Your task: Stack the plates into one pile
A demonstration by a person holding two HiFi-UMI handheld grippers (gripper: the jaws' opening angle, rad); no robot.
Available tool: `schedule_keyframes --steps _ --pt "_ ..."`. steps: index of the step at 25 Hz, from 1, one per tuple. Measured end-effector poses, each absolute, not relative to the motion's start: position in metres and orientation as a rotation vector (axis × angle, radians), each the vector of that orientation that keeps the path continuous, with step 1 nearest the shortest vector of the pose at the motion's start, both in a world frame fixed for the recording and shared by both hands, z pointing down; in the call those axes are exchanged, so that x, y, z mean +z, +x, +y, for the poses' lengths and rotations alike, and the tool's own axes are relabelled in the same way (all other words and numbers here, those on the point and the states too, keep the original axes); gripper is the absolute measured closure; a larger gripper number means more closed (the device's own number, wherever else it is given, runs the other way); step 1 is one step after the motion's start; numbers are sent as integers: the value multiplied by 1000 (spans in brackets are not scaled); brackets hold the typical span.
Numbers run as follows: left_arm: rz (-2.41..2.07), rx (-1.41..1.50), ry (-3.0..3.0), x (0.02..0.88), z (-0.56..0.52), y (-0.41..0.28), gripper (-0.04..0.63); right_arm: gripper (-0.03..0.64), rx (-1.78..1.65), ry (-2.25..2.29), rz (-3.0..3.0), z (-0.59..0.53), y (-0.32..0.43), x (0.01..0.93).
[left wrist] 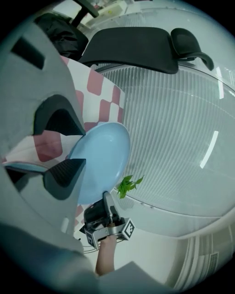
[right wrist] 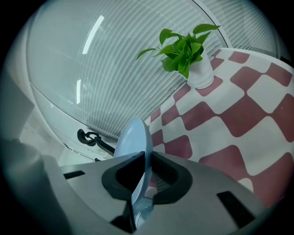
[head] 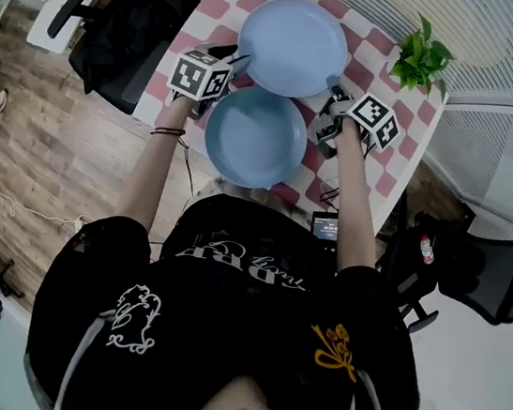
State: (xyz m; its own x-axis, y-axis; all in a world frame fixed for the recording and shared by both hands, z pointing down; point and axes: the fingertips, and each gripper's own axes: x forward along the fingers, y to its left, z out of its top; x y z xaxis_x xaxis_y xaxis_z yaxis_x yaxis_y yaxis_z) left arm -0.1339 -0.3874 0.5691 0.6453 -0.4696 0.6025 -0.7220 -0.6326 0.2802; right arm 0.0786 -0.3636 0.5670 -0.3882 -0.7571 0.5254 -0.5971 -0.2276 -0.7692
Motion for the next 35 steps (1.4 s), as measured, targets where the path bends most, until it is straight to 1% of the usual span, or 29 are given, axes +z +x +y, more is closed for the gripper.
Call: schedule_keyframes --steps 6,15,28,35 --pt "-966 672 2406 544 -324 -144 428 569 -1654 -1696 1937 -300 67 549" --pt "-968 743 2226 575 -218 -169 428 569 -1772 -1778 2101 -215 43 569" --pt "-872 780 2147 596 -169 -183 428 568 -1887 -1785 2193 -166 29 597" --pt "-851 874 2159 608 -158 -181 426 568 -1865 -1859 2238 -152 27 609"
